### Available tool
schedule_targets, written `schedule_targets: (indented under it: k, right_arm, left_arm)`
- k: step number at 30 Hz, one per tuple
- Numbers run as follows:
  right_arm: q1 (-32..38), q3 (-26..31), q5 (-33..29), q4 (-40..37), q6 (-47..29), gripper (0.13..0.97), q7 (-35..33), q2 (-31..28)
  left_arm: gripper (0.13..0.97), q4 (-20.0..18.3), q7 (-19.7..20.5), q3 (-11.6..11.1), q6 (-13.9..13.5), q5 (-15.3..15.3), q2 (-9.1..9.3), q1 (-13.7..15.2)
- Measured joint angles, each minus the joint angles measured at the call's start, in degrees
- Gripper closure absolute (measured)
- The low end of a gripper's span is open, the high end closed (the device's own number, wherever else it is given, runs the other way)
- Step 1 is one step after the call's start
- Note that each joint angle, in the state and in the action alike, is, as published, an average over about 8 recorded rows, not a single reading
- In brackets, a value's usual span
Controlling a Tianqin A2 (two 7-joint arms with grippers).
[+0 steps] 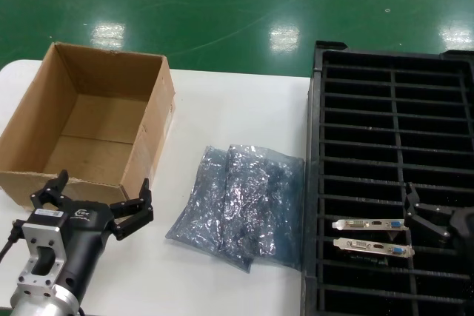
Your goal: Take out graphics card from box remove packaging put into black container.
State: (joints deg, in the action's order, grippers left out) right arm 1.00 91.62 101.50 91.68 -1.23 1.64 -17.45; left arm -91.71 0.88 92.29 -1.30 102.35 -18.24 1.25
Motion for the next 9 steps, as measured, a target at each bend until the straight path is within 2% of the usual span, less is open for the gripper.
schedule_targets:
  k: [9]
  right_arm:
    - [0.00, 0.00, 0.00, 0.00, 0.00, 0.129, 0.00, 0.00]
  left_arm:
    - [0.132, 0.00, 0.00, 0.00, 0.00, 0.00, 0.00, 0.00]
